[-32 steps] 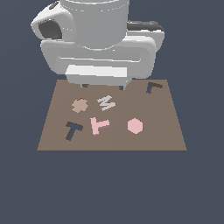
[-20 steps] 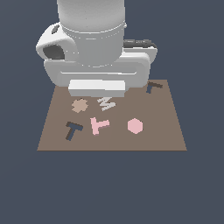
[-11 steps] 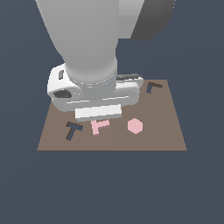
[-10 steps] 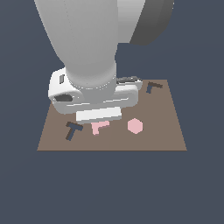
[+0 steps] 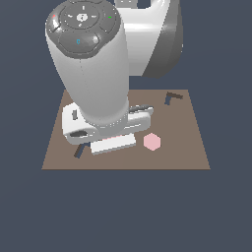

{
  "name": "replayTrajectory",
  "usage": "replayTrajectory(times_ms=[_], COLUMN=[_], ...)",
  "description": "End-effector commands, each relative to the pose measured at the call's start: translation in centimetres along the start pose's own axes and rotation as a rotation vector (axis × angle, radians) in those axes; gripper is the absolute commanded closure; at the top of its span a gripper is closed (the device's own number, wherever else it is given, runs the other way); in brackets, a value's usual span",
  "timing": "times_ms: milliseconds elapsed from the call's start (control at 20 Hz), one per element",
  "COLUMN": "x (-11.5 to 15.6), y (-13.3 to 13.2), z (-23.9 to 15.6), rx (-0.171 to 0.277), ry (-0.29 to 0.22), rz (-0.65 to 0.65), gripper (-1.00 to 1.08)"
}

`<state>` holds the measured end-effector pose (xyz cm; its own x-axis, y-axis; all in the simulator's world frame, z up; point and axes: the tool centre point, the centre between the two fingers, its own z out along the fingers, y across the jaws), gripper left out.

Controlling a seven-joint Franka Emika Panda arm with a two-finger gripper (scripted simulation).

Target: Insert a designated object into the corresponding slot on a board.

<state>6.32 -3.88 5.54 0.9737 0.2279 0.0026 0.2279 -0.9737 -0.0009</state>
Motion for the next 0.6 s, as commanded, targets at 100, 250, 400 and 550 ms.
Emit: replayTrajectory(times_ms=[100, 250, 400, 550], x=[0.2, 0.1, 0.2, 0.3], y=[0.1, 0.1, 0.1, 0.1], z=[0.5, 0.5, 1.3, 2.2], rx=[0.0, 0.0, 0.0, -0.001], ry=[-0.002, -0.002, -0.002, -0.003], rz=[-0.013, -0.01, -0.012, -0.015], gripper=[-0.92, -0.92, -0.92, -0.92])
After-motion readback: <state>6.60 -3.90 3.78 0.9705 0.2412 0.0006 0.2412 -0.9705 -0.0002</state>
